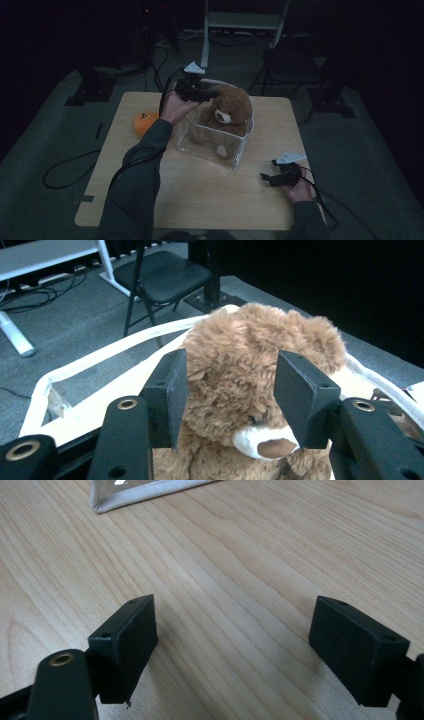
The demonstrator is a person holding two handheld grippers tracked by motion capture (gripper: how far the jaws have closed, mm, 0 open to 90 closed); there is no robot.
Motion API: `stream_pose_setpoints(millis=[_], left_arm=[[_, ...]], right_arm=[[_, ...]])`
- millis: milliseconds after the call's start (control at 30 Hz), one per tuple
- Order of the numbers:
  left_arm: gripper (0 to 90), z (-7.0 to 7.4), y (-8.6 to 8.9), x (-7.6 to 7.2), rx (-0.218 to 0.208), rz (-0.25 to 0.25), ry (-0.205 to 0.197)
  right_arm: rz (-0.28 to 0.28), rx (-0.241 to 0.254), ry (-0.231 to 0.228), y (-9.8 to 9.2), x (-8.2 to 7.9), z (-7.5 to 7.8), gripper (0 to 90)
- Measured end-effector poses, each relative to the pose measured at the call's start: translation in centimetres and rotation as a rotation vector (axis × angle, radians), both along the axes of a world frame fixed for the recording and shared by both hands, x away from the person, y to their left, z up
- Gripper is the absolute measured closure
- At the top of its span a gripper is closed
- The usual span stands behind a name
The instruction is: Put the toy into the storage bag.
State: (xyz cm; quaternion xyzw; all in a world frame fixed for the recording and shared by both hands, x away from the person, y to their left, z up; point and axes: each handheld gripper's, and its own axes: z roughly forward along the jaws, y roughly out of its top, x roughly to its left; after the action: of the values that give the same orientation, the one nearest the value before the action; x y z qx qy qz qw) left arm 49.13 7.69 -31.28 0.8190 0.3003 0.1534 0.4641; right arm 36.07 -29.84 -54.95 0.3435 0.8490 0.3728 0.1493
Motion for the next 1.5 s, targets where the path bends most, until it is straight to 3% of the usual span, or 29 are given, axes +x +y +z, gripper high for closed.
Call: stream_pose_setpoints(millis=[333,833,1067,1500], left_arm=[[47.2,-0.2,0.6,0.0,0.011,0.001,0.014],[39.0,0.6,2.6,-0.5,-0.048,0.003,-0.011],[35.5,0.7,3.1,-0.7,-0.037,-0.018,-0.023],[35.7,0.5,4.3,-0.8,-0.034,0.012,-0.020]], right_arm=[[0.000,0.000,0.000,0.0,0.0,0.0,18.6],[0.000,0.000,0.000,0.0,0.0,0.0,18.6],[0.000,0.000,0.000,0.0,0.0,0.0,18.6],[0.000,0.000,0.000,0.0,0.0,0.0,18.6]])
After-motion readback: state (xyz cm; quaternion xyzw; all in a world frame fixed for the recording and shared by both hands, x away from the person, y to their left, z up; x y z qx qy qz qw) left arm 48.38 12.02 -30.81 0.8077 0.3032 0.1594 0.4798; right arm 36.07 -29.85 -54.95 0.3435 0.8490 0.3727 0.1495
